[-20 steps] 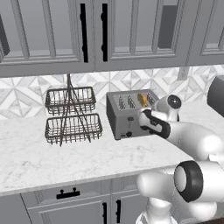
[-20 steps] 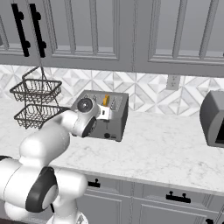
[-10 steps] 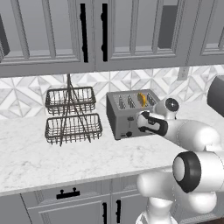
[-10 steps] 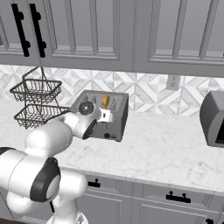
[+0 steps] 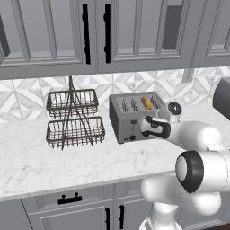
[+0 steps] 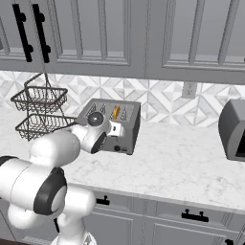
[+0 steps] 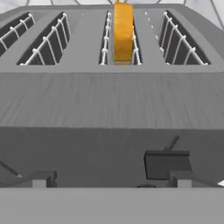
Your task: Start the toaster. Once the lever pops up, take the bread to the plate on the dining counter.
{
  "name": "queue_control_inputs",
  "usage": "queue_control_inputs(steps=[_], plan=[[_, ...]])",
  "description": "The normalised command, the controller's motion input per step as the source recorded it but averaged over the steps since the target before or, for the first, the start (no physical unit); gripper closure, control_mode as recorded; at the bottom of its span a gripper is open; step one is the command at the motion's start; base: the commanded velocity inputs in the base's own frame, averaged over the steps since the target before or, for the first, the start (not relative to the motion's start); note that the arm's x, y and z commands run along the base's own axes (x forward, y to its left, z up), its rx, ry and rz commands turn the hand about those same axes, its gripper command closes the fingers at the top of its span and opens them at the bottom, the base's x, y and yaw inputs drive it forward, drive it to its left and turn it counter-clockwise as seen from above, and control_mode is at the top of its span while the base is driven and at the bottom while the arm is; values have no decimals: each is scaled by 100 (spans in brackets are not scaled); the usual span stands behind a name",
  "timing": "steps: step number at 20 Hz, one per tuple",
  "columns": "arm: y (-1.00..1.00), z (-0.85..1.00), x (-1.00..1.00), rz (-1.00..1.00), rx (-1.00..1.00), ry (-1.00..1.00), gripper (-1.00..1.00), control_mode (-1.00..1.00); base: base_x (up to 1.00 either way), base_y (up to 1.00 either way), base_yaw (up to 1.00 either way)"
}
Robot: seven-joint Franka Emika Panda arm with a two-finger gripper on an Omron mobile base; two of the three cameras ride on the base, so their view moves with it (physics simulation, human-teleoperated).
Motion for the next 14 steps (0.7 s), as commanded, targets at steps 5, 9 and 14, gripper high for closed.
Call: queue_control_inputs(steps=[5,9,14], plan=[[0,-17,0,0,0,6,-100,-100,0,0,0],[0,-20,0,0,0,5,-100,-100,0,0,0],[0,-21,0,0,0,4,-100,-100,0,0,0]])
